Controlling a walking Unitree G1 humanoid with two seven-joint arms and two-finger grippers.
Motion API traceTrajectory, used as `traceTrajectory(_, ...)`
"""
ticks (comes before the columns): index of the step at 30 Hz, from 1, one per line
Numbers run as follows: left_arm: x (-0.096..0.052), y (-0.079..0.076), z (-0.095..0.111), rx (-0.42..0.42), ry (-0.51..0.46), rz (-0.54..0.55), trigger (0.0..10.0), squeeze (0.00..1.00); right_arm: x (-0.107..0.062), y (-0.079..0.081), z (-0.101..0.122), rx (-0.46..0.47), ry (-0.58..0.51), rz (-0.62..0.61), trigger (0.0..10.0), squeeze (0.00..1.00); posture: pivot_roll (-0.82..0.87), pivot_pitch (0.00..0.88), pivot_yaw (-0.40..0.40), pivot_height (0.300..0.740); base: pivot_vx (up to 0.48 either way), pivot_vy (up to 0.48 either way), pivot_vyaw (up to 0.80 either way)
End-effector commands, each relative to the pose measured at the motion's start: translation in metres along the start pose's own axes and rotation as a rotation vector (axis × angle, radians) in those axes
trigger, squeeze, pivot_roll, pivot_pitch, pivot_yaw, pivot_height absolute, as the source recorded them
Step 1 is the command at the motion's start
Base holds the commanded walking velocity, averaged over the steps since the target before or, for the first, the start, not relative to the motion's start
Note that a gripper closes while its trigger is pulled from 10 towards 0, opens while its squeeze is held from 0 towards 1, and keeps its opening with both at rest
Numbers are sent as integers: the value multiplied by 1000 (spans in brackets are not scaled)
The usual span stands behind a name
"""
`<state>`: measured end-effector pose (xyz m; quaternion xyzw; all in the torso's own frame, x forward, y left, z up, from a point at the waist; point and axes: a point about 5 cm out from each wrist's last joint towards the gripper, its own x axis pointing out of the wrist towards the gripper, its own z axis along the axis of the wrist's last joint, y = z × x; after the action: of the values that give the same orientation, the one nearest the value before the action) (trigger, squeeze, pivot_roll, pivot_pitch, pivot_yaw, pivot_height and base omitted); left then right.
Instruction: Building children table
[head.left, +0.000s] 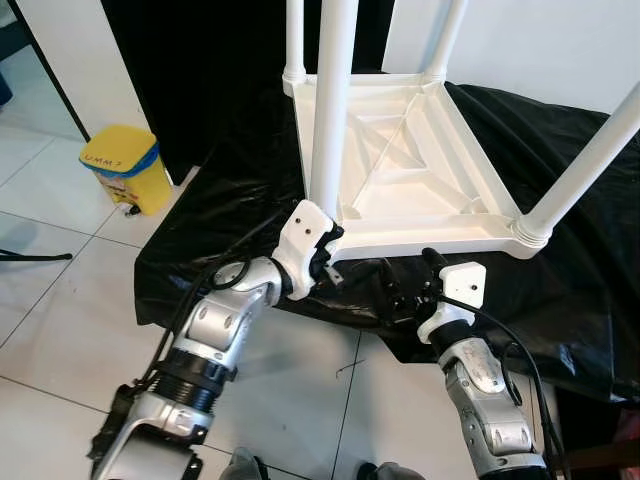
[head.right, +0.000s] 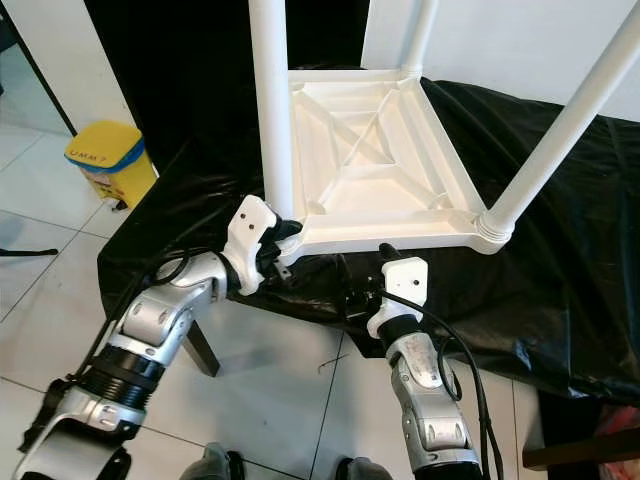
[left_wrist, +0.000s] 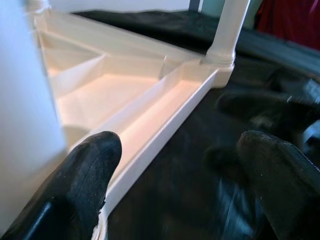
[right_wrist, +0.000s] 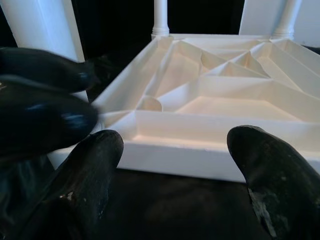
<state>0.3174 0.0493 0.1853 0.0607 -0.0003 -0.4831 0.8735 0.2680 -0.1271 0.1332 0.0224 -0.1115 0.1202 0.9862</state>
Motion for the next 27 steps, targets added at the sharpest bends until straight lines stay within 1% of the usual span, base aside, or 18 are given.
traceTrajectory(1, 2, 12, 3, -1, -5, 266, 10000, 0, 0, -1, -2, -2, 11, -7, 10000, 0, 49, 128, -50, 740, 0, 0, 0)
traceTrajectory(4, 8, 15, 2, 7, 6, 314, 10000, 0, 3, -1, 0, -1, 2, -8, 10000, 0, 45, 128, -48, 740, 0, 0, 0)
traceTrajectory(5, 9, 20, 1, -8, 17, 362, 10000, 0, 4, -2, 1, -1, -2, -11, 10000, 0, 42, 127, -47, 740, 0, 0, 0)
traceTrajectory(8, 0, 38, -7, -14, 78, 493, 10000, 0, 6, -6, 2, -9, -10, -24, 10000, 0, 38, 127, -43, 740, 0, 0, 0)
traceTrajectory(9, 0, 38, -7, -14, 78, 493, 10000, 0, 6, -6, 2, -9, -10, -24, 10000, 0, 38, 127, -43, 740, 0, 0, 0)
traceTrajectory(11, -9, 49, -13, -2, 128, 571, 10000, 0, 6, -8, 3, -13, -11, -29, 10000, 0, 38, 127, -44, 740, 0, 0, 0)
traceTrajectory(12, -9, 49, -13, -2, 128, 571, 10000, 0, 6, -8, 3, -13, -11, -29, 10000, 0, 38, 127, -44, 740, 0, 0, 0)
traceTrajectory(14, -15, 55, -17, 0, 160, 621, 10000, 0, 6, -9, 3, -14, -11, -31, 10000, 0, 40, 127, -46, 740, 0, 0, 0)
traceTrajectory(15, -22, 63, -22, -13, 189, 679, 10000, 0, 7, -10, 3, -16, -11, -31, 10000, 0, 40, 127, -46, 740, 0, 0, 0)
traceTrajectory(17, -22, 63, -22, -13, 189, 679, 10000, 0, 7, -10, 3, -16, -11, -31, 10000, 0, 40, 127, -46, 740, 0, 0, 0)
traceTrajectory(18, -30, 70, -28, -11, 226, 741, 10000, 0, 7, -10, 3, -17, -12, -29, 10000, 0, 44, 126, -53, 740, 0, 0, 0)
traceTrajectory(20, -30, 70, -28, -11, 226, 741, 10000, 0, 7, -10, 3, -17, -12, -29, 10000, 0, 44, 126, -53, 740, 0, 0, 0)
traceTrajectory(22, -44, 79, -35, -9, 277, 827, 10000, 0, 9, -10, 3, -19, -13, -25, 10000, 0, 45, 127, -57, 740, 0, 0, 0)
traceTrajectory(23, -44, 79, -35, -9, 277, 827, 10000, 0, 9, -10, 3, -19, -13, -25, 10000, 0, 45, 127, -57, 740, 0, 0, 0)
traceTrajectory(24, -52, 84, -39, -11, 302, 864, 10000, 0, 9, -10, 3, -22, -14, -21, 10000, 0, 44, 126, -58, 740, 0, 0, 0)
traceTrajectory(25, -52, 84, -39, -11, 302, 864, 10000, 0, 9, -10, 3, -22, -14, -21, 10000, 0, 44, 126, -58, 740, 0, 0, 0)
traceTrajectory(26, -64, 90, -43, 4, 336, 917, 10000, 0, 10, -10, 4, -25, -15, -17, 10000, 0, 44, 126, -58, 740, 0, 0, 0)
traceTrajectory(27, -64, 90, -43, 4, 336, 917, 10000, 0, 10, -10, 4, -25, -15, -17, 10000, 0, 44, 126, -58, 740, 0, 0, 0)
